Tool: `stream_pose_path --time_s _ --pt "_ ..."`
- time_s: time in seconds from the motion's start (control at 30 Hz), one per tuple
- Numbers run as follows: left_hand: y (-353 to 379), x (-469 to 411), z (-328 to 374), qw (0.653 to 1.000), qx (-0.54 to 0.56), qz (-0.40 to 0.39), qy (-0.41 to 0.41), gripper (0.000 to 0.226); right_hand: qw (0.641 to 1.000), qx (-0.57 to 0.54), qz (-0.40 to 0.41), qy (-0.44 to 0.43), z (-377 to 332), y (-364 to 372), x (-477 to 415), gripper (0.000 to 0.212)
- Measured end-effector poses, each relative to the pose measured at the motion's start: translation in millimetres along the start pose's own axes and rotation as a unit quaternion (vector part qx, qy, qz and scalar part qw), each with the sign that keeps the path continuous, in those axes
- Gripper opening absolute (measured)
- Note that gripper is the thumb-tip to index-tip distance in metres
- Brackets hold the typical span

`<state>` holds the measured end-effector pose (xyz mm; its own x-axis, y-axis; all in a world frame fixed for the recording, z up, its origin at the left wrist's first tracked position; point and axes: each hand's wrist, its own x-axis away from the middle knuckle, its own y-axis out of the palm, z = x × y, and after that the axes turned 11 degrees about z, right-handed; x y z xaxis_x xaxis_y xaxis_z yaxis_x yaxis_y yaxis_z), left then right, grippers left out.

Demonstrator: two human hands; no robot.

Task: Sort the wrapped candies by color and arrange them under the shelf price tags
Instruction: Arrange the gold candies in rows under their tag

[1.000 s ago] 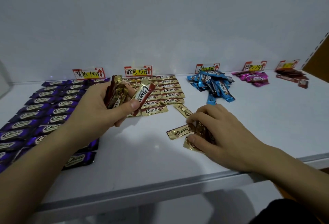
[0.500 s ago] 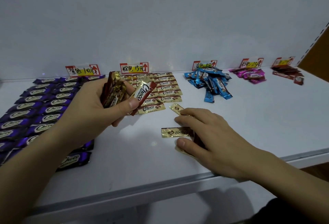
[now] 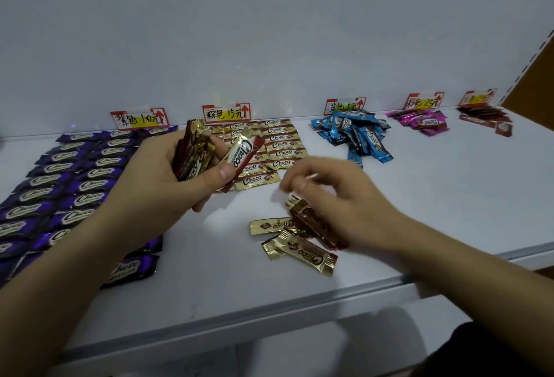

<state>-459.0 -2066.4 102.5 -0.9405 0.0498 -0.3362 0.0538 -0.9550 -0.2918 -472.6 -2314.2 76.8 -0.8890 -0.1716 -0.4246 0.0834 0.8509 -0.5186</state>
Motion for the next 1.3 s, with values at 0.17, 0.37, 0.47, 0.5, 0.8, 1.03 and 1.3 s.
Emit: stream_pose_path --time_s 0.17,0.37,0.47,0.5,0.8,1.03,1.3 --pt "1 -3 0 0.999 -0.031 0.013 0.012 0.011 0.98 0.184 0.05 -0.057 41 -10 -50 0.015" --pt "-1 -5 0 0.997 -0.063 0.009 0.039 0.021 0.963 0.243 0.038 -0.115 59 1 -54 0.014" --pt "-3 -6 -1 0.995 -0.074 0.022 0.056 0.02 0.963 0.243 0.051 -0.103 61 0 -53 0.014" --pt "-3 -6 -1 0.995 -0.079 0.023 0.062 0.02 0.962 0.246 0.053 -0.104 61 0 -53 0.015" --pt "-3 -9 -8 0.988 -0.122 -0.001 0.091 0.019 0.984 0.118 0.111 -0.077 30 -2 -48 0.014" --pt "0 -10 -13 0.986 -0.139 -0.018 0.089 0.002 0.994 -0.107 -0.002 0.007 -19 16 -53 0.017" --pt "-15 -33 -35 0.98 0.095 0.012 -0.174 0.016 0.957 -0.167 0.033 0.237 20 -24 -55 0.03"
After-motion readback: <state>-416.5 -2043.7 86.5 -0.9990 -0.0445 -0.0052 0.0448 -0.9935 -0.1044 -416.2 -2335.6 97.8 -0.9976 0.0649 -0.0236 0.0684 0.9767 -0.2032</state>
